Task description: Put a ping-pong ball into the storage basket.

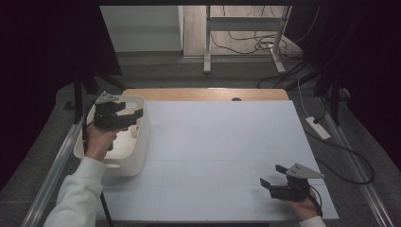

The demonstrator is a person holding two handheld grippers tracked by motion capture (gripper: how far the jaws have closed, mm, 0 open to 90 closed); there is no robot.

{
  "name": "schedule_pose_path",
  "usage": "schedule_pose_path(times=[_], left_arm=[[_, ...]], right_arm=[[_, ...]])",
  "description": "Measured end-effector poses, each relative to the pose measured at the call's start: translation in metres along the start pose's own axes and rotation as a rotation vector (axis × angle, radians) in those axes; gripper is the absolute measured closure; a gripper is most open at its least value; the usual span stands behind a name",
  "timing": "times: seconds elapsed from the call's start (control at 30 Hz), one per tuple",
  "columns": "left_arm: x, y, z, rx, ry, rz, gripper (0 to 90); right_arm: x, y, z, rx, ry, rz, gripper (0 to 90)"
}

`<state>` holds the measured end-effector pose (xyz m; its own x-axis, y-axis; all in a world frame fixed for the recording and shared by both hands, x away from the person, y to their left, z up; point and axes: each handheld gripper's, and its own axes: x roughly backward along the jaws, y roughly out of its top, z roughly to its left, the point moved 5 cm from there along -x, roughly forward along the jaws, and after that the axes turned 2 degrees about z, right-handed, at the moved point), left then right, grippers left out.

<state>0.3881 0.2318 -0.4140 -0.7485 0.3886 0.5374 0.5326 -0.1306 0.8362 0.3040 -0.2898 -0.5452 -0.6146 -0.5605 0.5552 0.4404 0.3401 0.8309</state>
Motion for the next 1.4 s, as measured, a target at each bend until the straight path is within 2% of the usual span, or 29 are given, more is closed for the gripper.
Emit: schedule_pose_path(times=[0.4, 0.67, 1.07, 1.2, 1.33, 1.4], left_arm=[[0.013, 0.009, -0.022, 0.026, -0.103, -0.068, 23.6], [0.025, 0.007, -0.046, -0.014, -0.154, -0.093, 23.4], [0.032, 0.001, -0.073, -0.028, -0.23, -0.128, 23.5], [0.035, -0.004, -0.085, -0.05, -0.262, -0.123, 23.6], [0.036, -0.008, -0.093, -0.071, -0.273, -0.11, 23.6], [0.035, -0.012, -0.101, -0.089, -0.292, -0.102, 23.7]], right_arm=[[0.0, 0.0, 0.0, -0.01, 0.014, -0.005, 15.6], [-0.003, 0.002, 0.001, -0.003, 0.024, -0.005, 15.6], [-0.002, 0.001, 0.002, 0.002, 0.016, 0.002, 15.6], [-0.002, 0.002, 0.003, 0.011, 0.015, 0.0, 15.6], [-0.002, 0.002, 0.004, 0.016, 0.012, 0.003, 15.6], [-0.002, 0.002, 0.003, 0.015, 0.01, 0.003, 15.6]])
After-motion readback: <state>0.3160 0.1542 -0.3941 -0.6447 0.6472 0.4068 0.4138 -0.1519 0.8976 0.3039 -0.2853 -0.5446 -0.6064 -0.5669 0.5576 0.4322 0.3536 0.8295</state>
